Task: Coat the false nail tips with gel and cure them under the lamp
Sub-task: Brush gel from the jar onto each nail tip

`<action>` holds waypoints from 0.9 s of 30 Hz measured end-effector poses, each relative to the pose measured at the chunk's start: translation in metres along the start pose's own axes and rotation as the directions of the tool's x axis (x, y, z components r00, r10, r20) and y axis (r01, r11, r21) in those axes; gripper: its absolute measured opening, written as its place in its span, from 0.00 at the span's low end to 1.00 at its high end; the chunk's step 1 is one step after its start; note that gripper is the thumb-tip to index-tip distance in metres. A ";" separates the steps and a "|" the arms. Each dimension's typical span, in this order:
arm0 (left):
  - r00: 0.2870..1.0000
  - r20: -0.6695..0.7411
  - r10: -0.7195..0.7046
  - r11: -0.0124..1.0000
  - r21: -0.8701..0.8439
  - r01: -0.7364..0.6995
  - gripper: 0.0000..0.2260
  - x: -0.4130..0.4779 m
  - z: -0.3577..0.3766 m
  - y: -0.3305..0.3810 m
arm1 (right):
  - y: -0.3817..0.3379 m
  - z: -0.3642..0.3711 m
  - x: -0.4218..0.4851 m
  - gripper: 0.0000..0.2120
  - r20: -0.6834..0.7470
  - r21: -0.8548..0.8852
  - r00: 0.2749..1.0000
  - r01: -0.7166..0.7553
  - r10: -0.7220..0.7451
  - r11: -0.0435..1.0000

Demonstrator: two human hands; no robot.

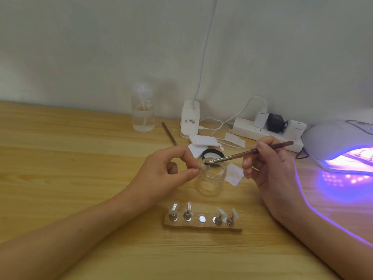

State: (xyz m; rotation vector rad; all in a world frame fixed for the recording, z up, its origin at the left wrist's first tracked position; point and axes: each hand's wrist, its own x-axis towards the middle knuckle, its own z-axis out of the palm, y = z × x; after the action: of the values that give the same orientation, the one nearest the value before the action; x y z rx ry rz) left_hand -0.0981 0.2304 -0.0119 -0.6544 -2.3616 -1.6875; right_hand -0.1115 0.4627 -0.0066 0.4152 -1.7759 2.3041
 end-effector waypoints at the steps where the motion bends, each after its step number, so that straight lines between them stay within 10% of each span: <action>1: 1.000 0.000 -0.004 1.000 -0.006 0.004 0.05 0.000 0.000 0.000 | 0.000 0.001 -0.001 0.07 0.020 -0.007 1.000 0.004 -0.004 1.000; 27: 0.993 0.034 -0.111 0.993 -0.039 0.112 0.07 0.000 0.000 0.004 | 0.000 -0.001 0.000 0.10 -0.041 0.016 0.999 -0.001 0.001 1.000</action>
State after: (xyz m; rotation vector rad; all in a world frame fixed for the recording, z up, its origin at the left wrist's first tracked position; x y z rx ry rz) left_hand -0.0961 0.2317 -0.0091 -0.5698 -2.4340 -1.7881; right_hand -0.1114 0.4636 -0.0070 0.3667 -1.7405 2.3117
